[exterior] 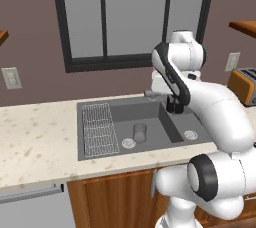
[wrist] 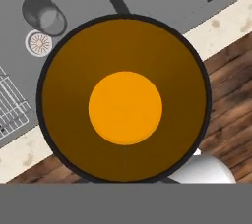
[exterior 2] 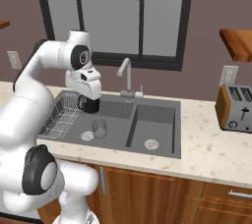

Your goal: Place the glass cup in the left basin and the mug in the right basin of the sink.

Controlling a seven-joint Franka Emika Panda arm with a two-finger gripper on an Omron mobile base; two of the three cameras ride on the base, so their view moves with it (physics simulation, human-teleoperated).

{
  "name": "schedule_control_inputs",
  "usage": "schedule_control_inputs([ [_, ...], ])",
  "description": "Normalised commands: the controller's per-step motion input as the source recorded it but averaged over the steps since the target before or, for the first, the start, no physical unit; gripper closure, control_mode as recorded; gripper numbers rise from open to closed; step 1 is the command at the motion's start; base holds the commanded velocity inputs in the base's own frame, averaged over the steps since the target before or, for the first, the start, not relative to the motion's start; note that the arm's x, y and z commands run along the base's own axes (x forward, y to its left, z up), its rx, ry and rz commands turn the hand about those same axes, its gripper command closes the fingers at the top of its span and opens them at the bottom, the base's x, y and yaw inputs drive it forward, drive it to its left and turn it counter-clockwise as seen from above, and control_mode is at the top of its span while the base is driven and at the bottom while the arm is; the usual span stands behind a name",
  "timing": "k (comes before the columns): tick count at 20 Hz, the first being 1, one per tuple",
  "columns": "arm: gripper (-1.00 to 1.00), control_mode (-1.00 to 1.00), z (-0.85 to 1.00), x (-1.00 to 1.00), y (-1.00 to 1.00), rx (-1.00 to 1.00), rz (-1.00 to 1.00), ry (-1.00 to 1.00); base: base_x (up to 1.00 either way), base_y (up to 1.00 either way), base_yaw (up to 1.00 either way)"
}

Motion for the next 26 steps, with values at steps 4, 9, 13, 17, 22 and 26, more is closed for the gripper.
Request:
schedule_control_inputs([
  [4, 1.0, -1.0, 0.0, -0.08, -0.51, -0.07, -0.26, 0.0, 0.0, 0.0, 0.0],
  [9, 1.0, -1.0, 0.0, -0.08, -0.55, -0.1, -0.14, 0.01, 0.0, 0.0, 0.0],
  [13, 1.0, -1.0, -0.02, -0.06, -0.54, -0.15, -0.02, 0.05, 0.0, 0.0, 0.0],
  [17, 1.0, -1.0, -0.06, 0.0, -0.49, -0.17, 0.0, 0.07, 0.0, 0.0, 0.0],
  [22, 1.0, -1.0, -0.08, 0.0, -0.46, -0.07, 0.01, 0.09, 0.0, 0.0, 0.0],
  [26, 1.0, -1.0, -0.07, 0.0, -0.46, 0.0, 0.05, 0.08, 0.0, 0.0, 0.0],
])
